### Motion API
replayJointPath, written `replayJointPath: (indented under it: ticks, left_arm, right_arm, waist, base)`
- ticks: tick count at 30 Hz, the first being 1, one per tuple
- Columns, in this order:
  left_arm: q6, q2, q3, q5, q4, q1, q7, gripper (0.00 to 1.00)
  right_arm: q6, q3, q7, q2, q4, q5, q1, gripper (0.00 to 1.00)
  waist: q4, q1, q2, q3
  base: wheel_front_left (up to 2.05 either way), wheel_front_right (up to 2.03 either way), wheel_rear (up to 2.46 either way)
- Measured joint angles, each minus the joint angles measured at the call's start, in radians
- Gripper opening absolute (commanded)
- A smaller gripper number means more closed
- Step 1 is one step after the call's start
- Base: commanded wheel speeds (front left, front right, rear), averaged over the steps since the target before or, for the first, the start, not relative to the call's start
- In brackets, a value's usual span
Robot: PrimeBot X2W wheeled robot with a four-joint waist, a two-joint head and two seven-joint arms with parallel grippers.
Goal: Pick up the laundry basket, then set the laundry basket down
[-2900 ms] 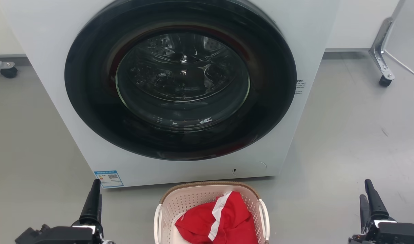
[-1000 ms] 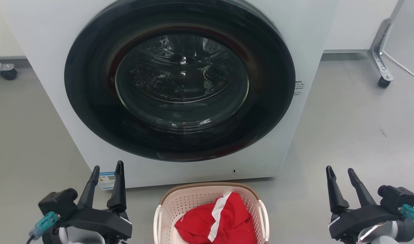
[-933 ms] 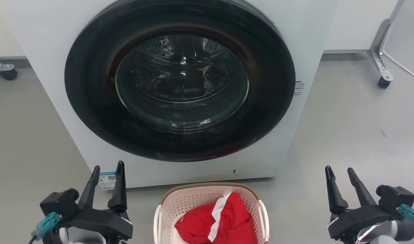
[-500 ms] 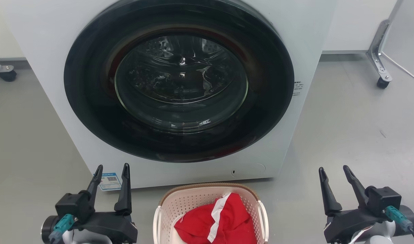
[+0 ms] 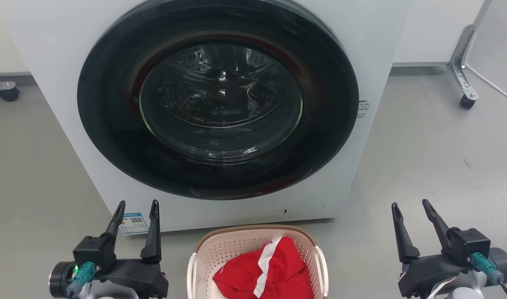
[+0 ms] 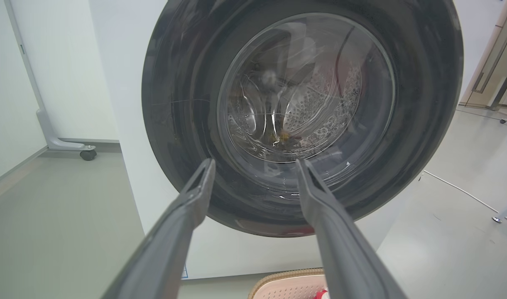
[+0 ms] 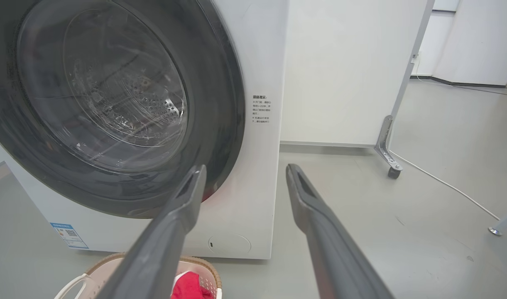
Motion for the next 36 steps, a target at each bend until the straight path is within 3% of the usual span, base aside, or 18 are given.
replayJointPath:
  ticks: [36]
  left_arm:
    - [0.000, -0.007, 0.000, -0.004, 0.009, -0.003, 0.000, 1.00]
  right_arm:
    - [0.035, -0.030, 0.000, 0.023, 0.009, 0.009, -0.015, 1.00]
  waist:
    - [0.000, 0.0000, 0.0000, 0.056]
  base:
    - [0.00, 0.00, 0.00]
